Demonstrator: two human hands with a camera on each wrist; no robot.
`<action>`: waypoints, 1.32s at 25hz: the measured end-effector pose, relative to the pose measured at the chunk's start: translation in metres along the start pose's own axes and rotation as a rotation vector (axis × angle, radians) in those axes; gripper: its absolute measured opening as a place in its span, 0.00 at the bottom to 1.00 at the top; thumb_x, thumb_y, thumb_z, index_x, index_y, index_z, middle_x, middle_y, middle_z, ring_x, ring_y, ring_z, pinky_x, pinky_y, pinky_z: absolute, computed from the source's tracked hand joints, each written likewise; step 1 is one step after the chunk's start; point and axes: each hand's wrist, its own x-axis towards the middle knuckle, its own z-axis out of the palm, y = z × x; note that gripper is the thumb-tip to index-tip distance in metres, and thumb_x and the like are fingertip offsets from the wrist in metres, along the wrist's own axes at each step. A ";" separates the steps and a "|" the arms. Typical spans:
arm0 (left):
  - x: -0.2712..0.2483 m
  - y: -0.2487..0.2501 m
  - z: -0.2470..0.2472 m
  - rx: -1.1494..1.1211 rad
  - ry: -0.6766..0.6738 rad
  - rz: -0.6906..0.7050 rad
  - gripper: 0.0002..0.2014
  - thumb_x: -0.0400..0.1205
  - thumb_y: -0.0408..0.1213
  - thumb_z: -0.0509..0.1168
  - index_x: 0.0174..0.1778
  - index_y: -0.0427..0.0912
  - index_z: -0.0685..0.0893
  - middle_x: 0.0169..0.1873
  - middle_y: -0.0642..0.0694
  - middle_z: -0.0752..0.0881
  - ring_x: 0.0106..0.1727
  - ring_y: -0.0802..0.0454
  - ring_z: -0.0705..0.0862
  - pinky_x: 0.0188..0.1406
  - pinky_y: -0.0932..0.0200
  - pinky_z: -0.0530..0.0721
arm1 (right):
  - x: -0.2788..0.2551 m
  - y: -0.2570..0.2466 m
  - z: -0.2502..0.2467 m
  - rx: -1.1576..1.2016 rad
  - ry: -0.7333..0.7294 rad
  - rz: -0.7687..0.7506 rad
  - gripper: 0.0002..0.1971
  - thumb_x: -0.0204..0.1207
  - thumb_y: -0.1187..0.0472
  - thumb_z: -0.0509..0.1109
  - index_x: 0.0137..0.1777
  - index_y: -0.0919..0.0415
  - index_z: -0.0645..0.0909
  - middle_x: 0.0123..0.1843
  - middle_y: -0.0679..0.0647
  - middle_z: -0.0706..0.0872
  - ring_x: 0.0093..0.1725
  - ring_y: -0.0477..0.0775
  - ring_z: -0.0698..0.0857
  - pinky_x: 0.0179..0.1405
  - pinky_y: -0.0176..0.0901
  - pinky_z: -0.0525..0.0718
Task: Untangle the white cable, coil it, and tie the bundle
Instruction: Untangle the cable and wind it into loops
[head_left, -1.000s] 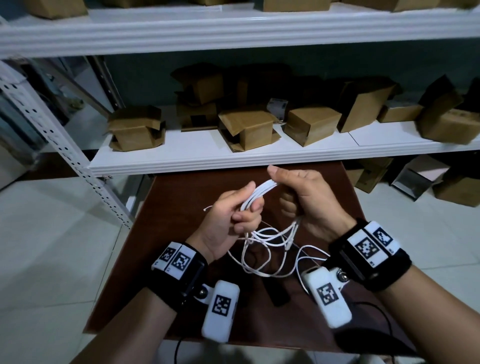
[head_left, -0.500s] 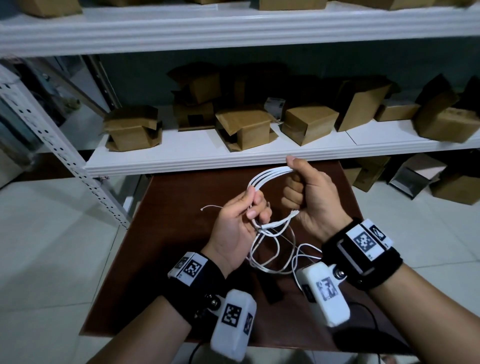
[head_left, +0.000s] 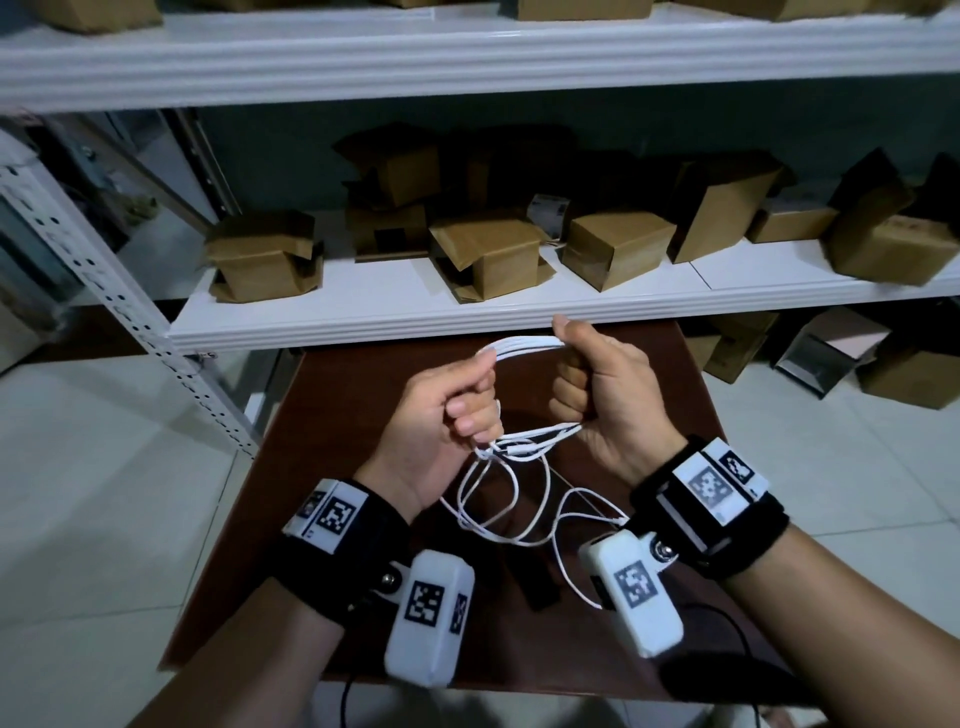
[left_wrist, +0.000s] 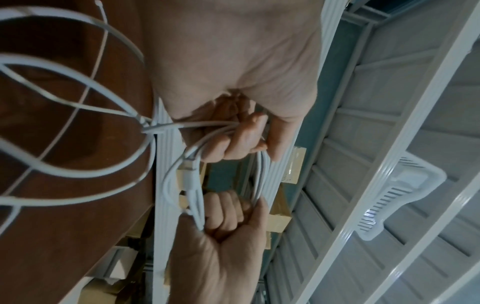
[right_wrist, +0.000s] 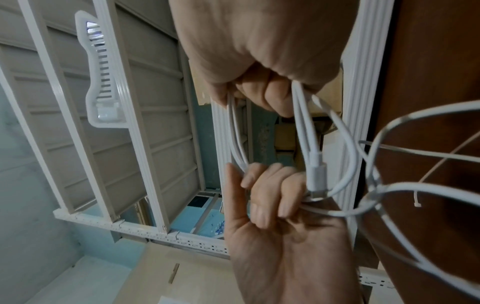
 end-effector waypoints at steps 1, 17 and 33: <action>-0.002 -0.006 0.000 0.028 0.016 0.034 0.15 0.87 0.38 0.67 0.35 0.44 0.73 0.19 0.55 0.66 0.22 0.59 0.68 0.28 0.64 0.67 | 0.001 0.001 0.000 0.009 0.020 0.010 0.24 0.83 0.62 0.73 0.29 0.52 0.66 0.23 0.48 0.56 0.17 0.44 0.54 0.19 0.34 0.50; 0.002 -0.011 -0.007 0.526 -0.030 0.118 0.15 0.82 0.43 0.75 0.52 0.32 0.87 0.38 0.43 0.93 0.26 0.55 0.82 0.23 0.71 0.72 | 0.015 -0.028 -0.022 0.241 0.066 0.032 0.25 0.84 0.59 0.69 0.28 0.51 0.61 0.19 0.44 0.55 0.14 0.42 0.54 0.10 0.34 0.54; 0.007 -0.011 -0.092 1.928 0.095 -0.134 0.12 0.80 0.52 0.75 0.48 0.50 0.83 0.37 0.56 0.91 0.46 0.54 0.88 0.52 0.52 0.86 | 0.023 -0.079 -0.057 0.285 0.090 -0.119 0.30 0.87 0.57 0.62 0.21 0.49 0.59 0.16 0.44 0.54 0.13 0.43 0.53 0.12 0.34 0.50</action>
